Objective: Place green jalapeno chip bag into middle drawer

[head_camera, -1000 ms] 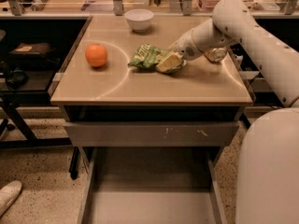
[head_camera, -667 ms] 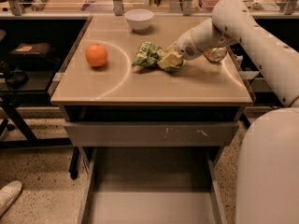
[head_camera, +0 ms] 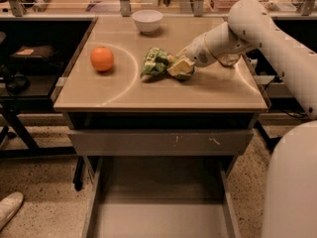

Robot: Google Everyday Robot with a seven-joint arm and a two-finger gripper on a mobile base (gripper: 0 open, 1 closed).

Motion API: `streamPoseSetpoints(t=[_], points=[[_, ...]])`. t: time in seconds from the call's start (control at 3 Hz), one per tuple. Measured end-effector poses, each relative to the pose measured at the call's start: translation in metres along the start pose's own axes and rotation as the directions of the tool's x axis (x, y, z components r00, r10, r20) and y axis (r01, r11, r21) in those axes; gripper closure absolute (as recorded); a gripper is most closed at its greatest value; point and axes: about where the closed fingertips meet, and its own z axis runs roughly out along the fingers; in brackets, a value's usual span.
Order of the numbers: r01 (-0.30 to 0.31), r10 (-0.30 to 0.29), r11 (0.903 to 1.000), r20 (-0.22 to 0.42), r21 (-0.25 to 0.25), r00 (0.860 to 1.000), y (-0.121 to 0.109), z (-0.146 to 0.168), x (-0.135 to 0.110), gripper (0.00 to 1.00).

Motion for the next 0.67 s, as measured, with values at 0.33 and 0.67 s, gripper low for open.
streamPoseSetpoints(t=[0.33,0.67], points=[[0.064,-0.063,0.9979,0.059,-0.011,0.996,0.032,-0.036,-0.004,1.0],[0.15,-0.152,0.9882,0.101,0.028,0.983,0.069,-0.102,-0.003,1.0]])
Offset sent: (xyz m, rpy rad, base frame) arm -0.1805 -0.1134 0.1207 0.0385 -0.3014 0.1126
